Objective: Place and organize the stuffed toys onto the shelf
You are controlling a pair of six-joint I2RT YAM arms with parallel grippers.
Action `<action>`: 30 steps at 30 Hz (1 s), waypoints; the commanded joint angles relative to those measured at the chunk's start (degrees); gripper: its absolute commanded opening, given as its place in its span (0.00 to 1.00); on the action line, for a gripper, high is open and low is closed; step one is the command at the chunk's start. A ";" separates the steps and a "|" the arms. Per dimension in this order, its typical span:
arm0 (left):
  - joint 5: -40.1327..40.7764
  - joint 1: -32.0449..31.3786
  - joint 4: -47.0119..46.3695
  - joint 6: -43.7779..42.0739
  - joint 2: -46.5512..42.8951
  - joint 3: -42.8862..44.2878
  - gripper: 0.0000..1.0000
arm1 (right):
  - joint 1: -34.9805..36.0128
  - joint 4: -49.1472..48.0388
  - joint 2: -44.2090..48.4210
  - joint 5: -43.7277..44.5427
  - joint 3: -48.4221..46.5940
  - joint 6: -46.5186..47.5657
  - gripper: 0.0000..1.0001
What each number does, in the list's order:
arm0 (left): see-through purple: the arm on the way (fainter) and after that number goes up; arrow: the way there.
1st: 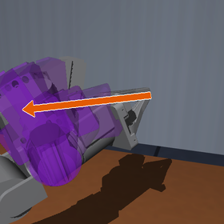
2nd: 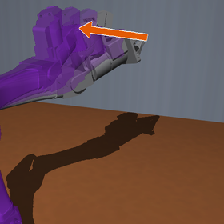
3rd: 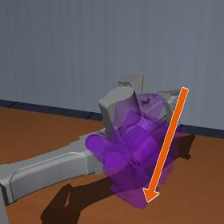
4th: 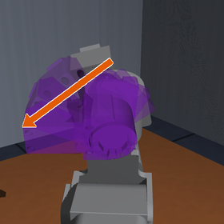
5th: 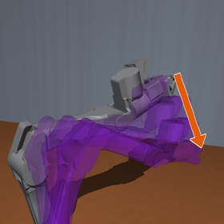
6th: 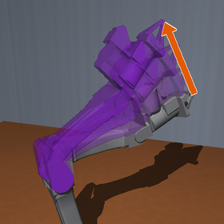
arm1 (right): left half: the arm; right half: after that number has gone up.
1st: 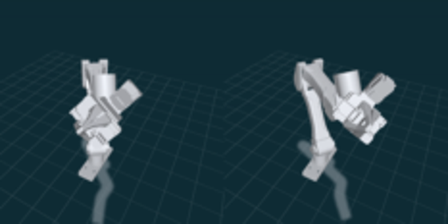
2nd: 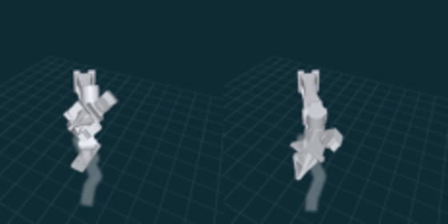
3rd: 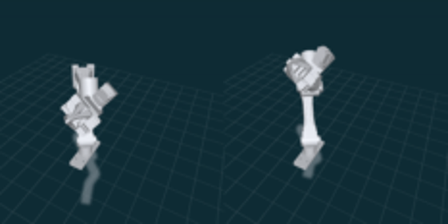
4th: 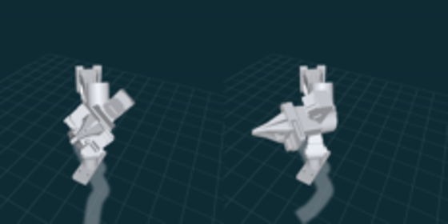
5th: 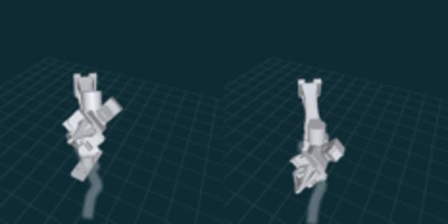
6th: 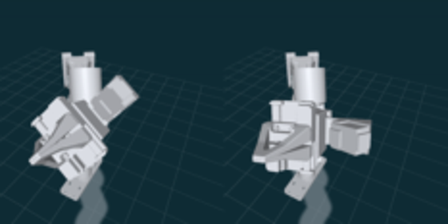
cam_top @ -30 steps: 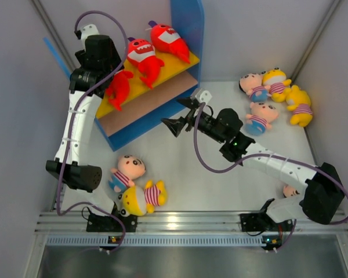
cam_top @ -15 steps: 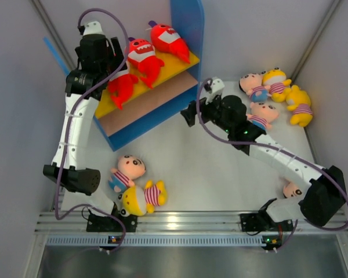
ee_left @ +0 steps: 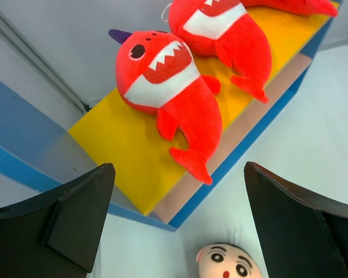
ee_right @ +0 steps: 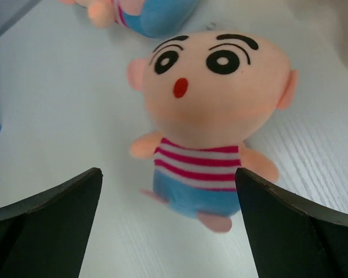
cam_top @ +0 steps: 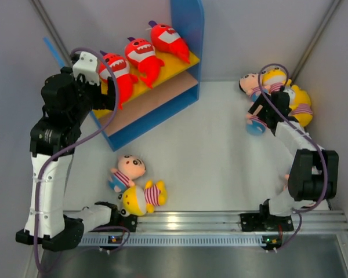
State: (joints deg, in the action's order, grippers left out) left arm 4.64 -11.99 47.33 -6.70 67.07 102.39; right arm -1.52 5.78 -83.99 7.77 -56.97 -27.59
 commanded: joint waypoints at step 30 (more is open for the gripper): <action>-15.28 0.56 13.14 -10.26 -4.58 -7.72 0.99 | 26.29 -8.06 6.73 -24.18 -3.75 36.03 0.00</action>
State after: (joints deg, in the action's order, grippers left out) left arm -6.92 -11.70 59.44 -15.84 63.29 95.98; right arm 19.73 1.30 -80.73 -9.02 -57.69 -2.07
